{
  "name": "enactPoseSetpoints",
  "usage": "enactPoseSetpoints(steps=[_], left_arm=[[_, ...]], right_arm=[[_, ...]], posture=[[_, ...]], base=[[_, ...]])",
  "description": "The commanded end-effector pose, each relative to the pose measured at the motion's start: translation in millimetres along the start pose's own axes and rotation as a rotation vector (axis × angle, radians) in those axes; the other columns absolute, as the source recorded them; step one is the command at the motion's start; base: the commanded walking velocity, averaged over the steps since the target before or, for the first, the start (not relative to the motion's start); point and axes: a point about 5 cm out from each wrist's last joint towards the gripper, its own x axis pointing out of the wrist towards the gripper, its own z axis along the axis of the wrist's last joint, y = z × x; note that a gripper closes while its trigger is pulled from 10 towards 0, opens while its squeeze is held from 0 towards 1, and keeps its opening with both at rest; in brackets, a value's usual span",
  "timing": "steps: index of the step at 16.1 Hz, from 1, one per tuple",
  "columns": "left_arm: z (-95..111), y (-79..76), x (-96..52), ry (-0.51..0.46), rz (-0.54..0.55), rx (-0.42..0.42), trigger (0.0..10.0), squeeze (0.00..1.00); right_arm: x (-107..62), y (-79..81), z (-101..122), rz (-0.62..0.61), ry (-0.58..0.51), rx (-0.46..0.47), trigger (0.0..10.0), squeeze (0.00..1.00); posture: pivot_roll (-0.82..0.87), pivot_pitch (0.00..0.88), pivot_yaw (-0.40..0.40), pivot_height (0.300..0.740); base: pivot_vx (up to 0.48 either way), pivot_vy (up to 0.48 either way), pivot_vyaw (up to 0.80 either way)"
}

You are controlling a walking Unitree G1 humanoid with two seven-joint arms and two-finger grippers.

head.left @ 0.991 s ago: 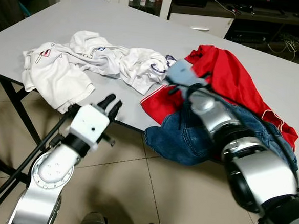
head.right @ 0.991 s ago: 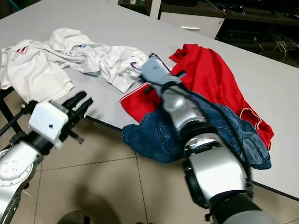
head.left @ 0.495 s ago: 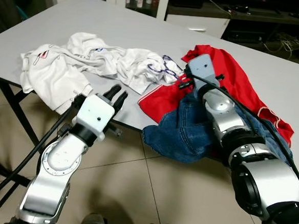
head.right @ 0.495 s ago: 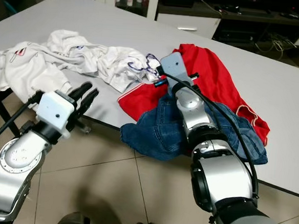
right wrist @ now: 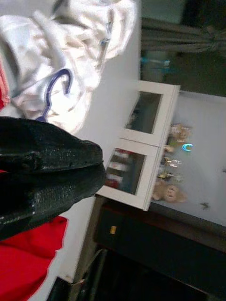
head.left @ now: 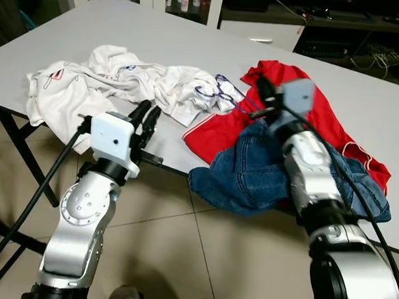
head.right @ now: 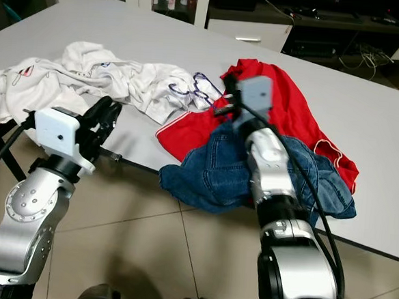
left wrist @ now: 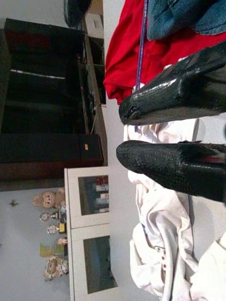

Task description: Hang hanger

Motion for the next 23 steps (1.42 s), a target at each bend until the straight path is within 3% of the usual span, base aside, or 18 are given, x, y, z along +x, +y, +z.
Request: enactPoseSetpoints(steps=[1,4,12,19,20,21,23], left_arm=[[-1.3,-2.1,0.7,0.006,-0.006,-0.021,10.0,0.00],[-2.3,-5.8,6.7,0.004,0.000,-0.036,10.0,0.00],[-2.9,-7.4,8.9,-0.001,0.002,-0.039,10.0,0.00],[-3.3,-5.8,7.6,0.002,0.004,-0.032,10.0,0.00],[-3.5,-5.9,7.6,0.004,-0.002,-0.026,10.0,0.00],[-4.9,-6.7,7.8,0.017,-0.033,-0.013,10.0,0.00],[-5.3,-6.6,7.7,0.021,-0.042,-0.010,10.0,0.00]], right_arm=[[-6.4,-13.0,6.5,-0.033,-0.039,0.014,10.0,0.00],[-11.6,-20.6,11.4,-0.041,-0.046,-0.031,10.0,0.00],[-11.6,-14.6,21.2,0.019,-0.065,-0.080,10.0,0.00],[-13.4,-12.7,19.9,0.049,-0.046,-0.077,10.0,0.00],[-15.8,-13.5,18.0,0.047,-0.038,-0.073,10.0,0.00],[-29.2,-14.2,9.0,0.055,-0.005,-0.081,10.0,0.00],[-34.0,-14.1,6.3,0.058,0.005,-0.085,10.0,0.00]], posture=[[0.14,0.015,-0.079,0.740],[0.10,0.014,-0.063,0.740],[0.10,0.012,-0.069,0.740],[0.10,0.010,-0.070,0.740],[0.10,0.007,-0.065,0.740],[0.09,0.003,-0.048,0.740],[0.09,0.003,-0.044,0.740]], base=[[0.000,0.000,0.00],[0.000,0.000,0.00],[0.000,0.000,0.00],[0.410,0.000,0.00],[0.307,0.000,0.00],[0.000,0.000,0.00],[0.000,0.000,0.00]])
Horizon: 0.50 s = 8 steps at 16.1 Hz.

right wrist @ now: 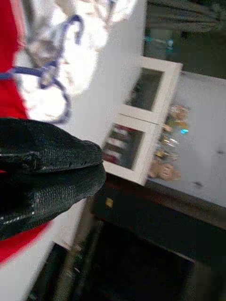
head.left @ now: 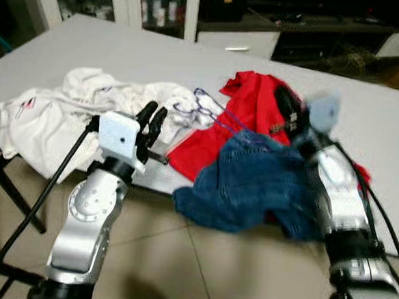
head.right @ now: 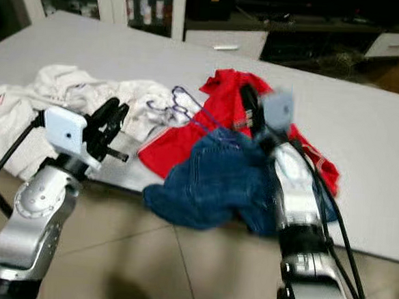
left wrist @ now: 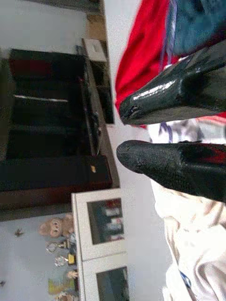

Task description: Hang hanger

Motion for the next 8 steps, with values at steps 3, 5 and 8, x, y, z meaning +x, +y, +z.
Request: enactPoseSetpoints(steps=[3,5,8], left_arm=[[-2.2,0.3,3.2,0.025,-0.063,0.024,10.0,0.00],[-1.7,1.8,5.5,0.026,-0.087,0.038,10.0,0.00],[-1.4,1.9,6.4,0.025,-0.095,0.042,10.0,0.00]], right_arm=[[-15.9,-5.2,1.5,0.008,0.015,-0.011,10.0,0.00],[-28.6,-0.7,0.5,0.059,0.042,0.019,10.0,0.00],[-34.6,5.2,0.6,0.106,0.053,0.038,10.0,0.00]], posture=[[0.06,0.000,-0.004,0.740],[0.04,0.000,0.015,0.740],[0.04,0.000,0.015,0.740]], base=[[0.000,0.000,0.00],[0.000,0.000,0.00],[0.000,0.000,0.00]])
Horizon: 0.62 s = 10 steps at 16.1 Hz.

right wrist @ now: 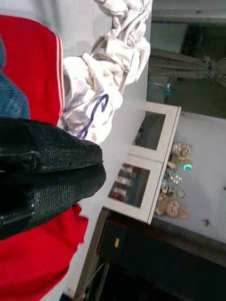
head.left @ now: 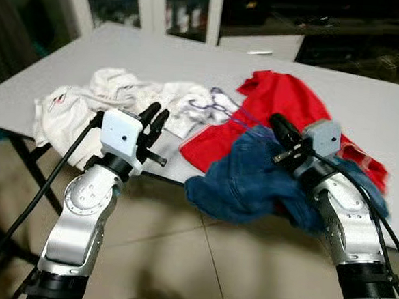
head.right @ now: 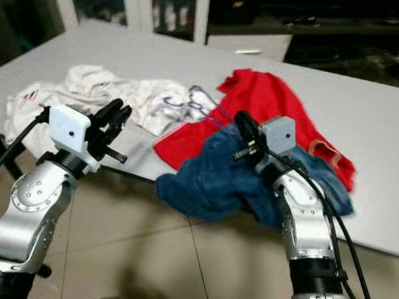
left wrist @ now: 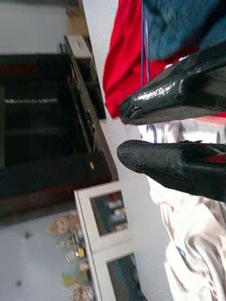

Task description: Hang hanger

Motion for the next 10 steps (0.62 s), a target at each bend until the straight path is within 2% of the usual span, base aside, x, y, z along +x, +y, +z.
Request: enactPoseSetpoints(steps=[1,10], left_arm=[[1.9,-0.7,2.5,-0.004,-0.014,0.004,10.0,0.00],[1.9,-0.7,2.5,-0.004,-0.014,0.004,10.0,0.00]], right_arm=[[1.3,-2.6,7.4,0.005,-0.025,-0.002,10.0,0.00],[1.3,-2.6,7.4,0.005,-0.025,-0.002,10.0,0.00]], posture=[[0.04,0.000,0.015,0.740],[0.04,0.000,0.015,0.740]], base=[[0.000,0.000,0.00],[0.000,0.000,0.00]])
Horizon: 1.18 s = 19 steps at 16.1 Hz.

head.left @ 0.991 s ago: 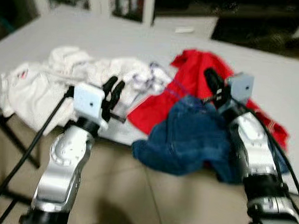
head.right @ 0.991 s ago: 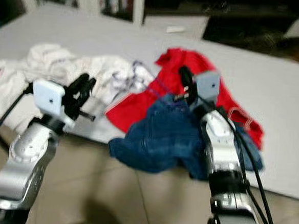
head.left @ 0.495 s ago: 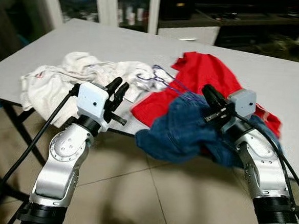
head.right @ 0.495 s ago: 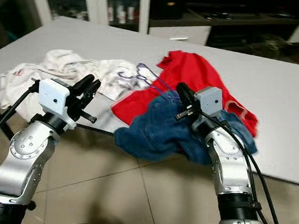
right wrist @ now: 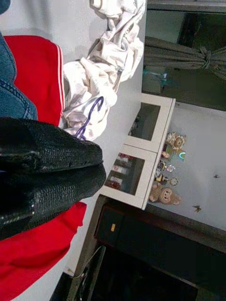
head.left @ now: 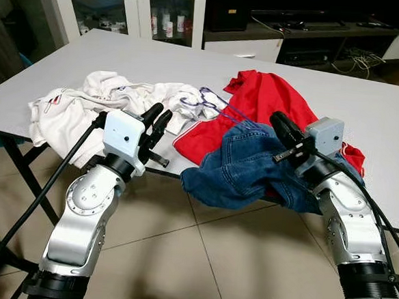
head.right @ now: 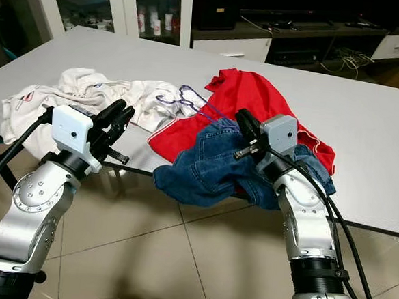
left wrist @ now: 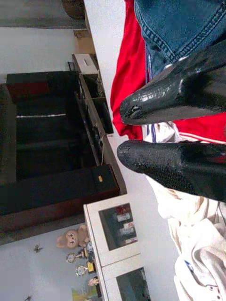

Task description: Hang hanger

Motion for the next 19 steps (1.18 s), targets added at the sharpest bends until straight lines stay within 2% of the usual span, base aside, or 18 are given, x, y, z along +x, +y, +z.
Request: enactPoseSetpoints(steps=[1,4,5,6,13,15,17,19], left_arm=[[1.9,0.9,2.0,-0.004,-0.007,0.005,10.0,0.00],[1.9,0.9,2.0,-0.004,-0.007,0.005,10.0,0.00],[1.4,2.0,4.1,-0.005,-0.026,0.017,10.0,0.00],[0.3,2.2,4.7,-0.005,-0.027,0.020,10.0,0.00],[0.9,4.5,5.0,-0.010,-0.013,0.026,10.0,0.00],[0.9,7.2,4.6,-0.007,-0.004,0.037,10.0,0.00],[0.4,9.4,4.6,0.002,-0.005,0.065,10.0,0.00],[0.4,9.4,4.2,0.003,-0.004,0.065,10.0,0.00]], right_arm=[[1.5,-1.6,4.5,0.004,-0.013,-0.004,10.0,0.00],[1.5,-1.6,4.5,0.004,-0.013,-0.004,10.0,0.00],[-9.2,15.2,8.5,0.102,0.016,0.028,10.0,0.00],[-6.2,21.1,12.0,0.121,0.011,0.023,10.0,0.00],[0.6,23.2,15.0,0.127,0.014,0.016,10.0,0.00],[4.9,21.8,14.5,0.132,0.032,-0.079,10.0,0.00],[16.1,20.5,10.9,0.168,0.085,-0.283,10.0,0.00],[23.2,26.6,9.7,0.226,0.104,-0.385,10.0,0.00]], posture=[[0.04,0.000,0.015,0.740],[0.04,0.000,0.015,0.740],[0.03,0.000,0.026,0.740],[0.03,0.000,0.023,0.740],[0.04,0.000,0.018,0.740],[0.04,0.000,0.017,0.740],[0.05,0.000,0.011,0.740],[0.05,0.000,0.008,0.740]], base=[[0.000,0.000,0.00],[0.000,0.000,0.00],[0.000,0.000,0.00],[0.000,0.000,0.00],[0.000,0.000,0.00],[0.000,0.000,0.00],[0.000,0.000,0.00],[0.000,0.000,0.00]])
